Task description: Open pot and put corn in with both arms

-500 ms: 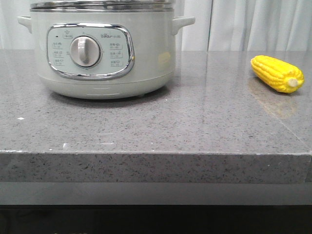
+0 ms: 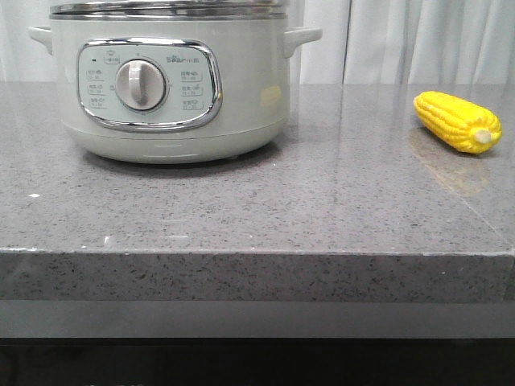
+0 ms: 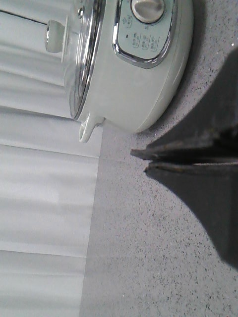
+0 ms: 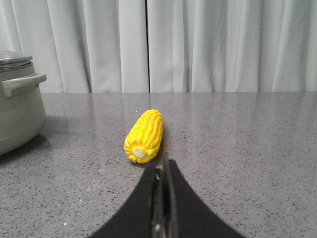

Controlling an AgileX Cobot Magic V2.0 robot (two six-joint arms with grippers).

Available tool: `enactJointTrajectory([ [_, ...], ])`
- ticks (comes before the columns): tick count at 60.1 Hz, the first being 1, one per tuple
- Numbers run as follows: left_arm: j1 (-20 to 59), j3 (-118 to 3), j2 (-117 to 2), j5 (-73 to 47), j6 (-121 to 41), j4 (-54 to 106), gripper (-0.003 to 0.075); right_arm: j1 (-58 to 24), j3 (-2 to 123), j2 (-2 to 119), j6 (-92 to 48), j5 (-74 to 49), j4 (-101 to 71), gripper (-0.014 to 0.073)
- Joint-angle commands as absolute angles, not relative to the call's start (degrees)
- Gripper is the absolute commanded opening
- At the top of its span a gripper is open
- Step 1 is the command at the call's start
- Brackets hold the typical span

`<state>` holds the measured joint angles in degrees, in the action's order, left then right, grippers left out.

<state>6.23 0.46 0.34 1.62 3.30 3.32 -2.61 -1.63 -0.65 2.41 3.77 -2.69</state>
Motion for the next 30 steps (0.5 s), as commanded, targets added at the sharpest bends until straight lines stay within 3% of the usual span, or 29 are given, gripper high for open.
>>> enactJointTrajectory([
  [1,6.15,1.15,1.18,6.16,3.48,3.68,-0.002,-2.23,-0.98,-1.8,2.16,8.84,-2.22,-0.0069],
  [16,6.15,1.03,1.18,10.4,3.48,3.68,-0.002,-2.24,-0.8,-1.8,2.16,9.22,-2.61,-0.0069],
  [30,6.15,-8.0,0.17,5.66,3.48,3.17,-0.002,-2.24,9.16,-1.5,1.45,-4.14,-2.99,-0.0069],
])
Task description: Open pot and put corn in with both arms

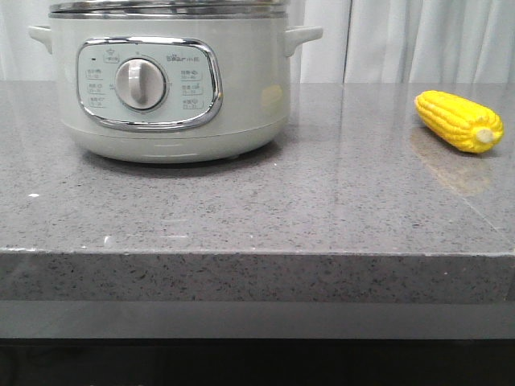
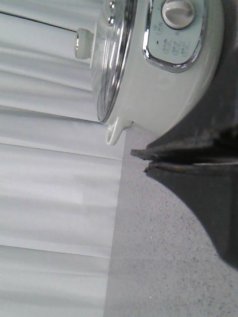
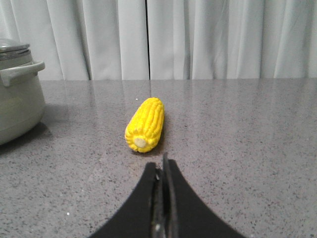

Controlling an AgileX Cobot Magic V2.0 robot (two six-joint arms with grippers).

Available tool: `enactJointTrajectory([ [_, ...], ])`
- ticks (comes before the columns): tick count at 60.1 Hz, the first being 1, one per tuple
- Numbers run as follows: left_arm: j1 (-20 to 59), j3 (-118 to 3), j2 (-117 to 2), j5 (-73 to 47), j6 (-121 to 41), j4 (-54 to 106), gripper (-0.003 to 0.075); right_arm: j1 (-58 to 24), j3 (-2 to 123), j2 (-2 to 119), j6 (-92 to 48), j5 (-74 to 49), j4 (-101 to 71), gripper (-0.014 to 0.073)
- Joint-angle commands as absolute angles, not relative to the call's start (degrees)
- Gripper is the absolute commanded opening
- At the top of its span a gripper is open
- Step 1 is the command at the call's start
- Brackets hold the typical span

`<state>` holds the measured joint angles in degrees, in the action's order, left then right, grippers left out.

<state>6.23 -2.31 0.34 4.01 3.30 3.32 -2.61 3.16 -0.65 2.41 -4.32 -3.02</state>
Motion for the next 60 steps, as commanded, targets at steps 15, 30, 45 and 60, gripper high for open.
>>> enactJointTrajectory([
  [15,6.15,-27.06,-9.31,-5.39,3.38,3.05,-0.002,-2.24,26.42,7.13,0.78,-13.87,-2.94,-0.0069],
  [30,6.15,-45.51,-23.21,-22.82,3.08,3.05,-0.002,-2.24,40.03,19.92,0.78,-20.91,-2.94,-0.0069],
  [45,6.15,-47.58,-31.06,-28.46,3.08,3.4,-0.002,-2.24,42.15,28.88,0.78,-26.11,-3.14,-0.0069],
  [60,6.15,-45.71,-35.52,-27.85,3.08,3.71,-0.002,-2.24,41.06,35.69,0.78,-28.54,-3.19,-0.0067],
])
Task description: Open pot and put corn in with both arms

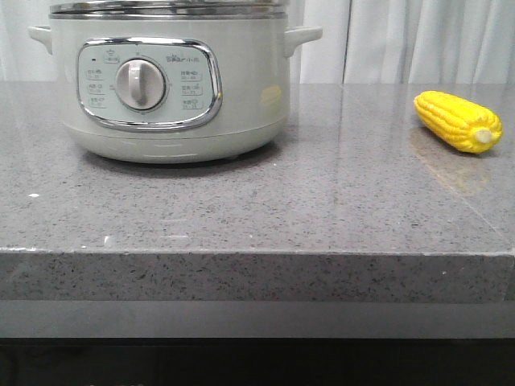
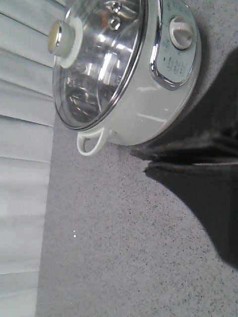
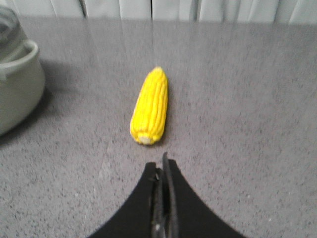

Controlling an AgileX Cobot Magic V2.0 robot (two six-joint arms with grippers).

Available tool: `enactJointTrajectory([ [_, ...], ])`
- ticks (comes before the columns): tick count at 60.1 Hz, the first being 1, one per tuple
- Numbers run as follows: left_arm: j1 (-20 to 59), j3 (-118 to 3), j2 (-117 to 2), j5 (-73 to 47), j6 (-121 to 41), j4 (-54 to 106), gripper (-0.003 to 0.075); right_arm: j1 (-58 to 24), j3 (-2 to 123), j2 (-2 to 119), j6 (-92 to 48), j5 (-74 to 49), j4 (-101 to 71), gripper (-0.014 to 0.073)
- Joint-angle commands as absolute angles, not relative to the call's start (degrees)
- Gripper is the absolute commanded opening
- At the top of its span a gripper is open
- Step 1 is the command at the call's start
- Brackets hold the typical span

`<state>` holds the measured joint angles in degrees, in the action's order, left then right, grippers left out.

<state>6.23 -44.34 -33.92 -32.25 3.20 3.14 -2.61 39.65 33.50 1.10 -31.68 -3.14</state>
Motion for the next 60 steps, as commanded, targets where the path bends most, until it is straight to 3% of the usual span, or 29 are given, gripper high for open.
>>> enactJointTrajectory([
  [1,6.15,-45.71,-35.78,-27.85,3.08,3.71,-0.002,-2.24,41.06,36.02,0.78,-28.67,-3.19,-0.0066],
  [6,6.15,-45.71,-36.85,-27.74,3.08,3.22,-0.0017,-2.24,41.06,37.89,0.78,-29.0,-3.19,-0.0051],
  [10,6.15,-45.71,-37.89,-27.35,3.08,2.91,0.0024,-2.24,41.06,39.05,0.78,-29.33,-3.19,0.0023],
  [16,6.26,-45.71,-39.03,-26.03,3.08,2.91,0.0209,-2.24,41.06,40.52,0.78,-29.57,-3.19,0.0251],
  [23,6.39,-45.82,-41.23,-23.44,2.96,3.76,0.0524,-2.24,41.01,41.83,0.78,-29.57,-3.19,0.0545],
  [26,6.85,-46.29,-42.43,-23.01,2.1,3.76,0.058,-2.24,41.01,42.1,0.78,-29.57,-3.19,0.06],
  [49,24.58,-54.19,-57.45,-11.31,-1.45,0.9,0.0546,-2.24,41.01,42.1,0.78,-29.58,-3.19,0.0613],
  [60,28.18,-60.61,-66.68,-8.66,-1.45,1.36,0.0546,-2.24,41.01,42.1,0.78,-29.58,-3.19,0.0613],
])
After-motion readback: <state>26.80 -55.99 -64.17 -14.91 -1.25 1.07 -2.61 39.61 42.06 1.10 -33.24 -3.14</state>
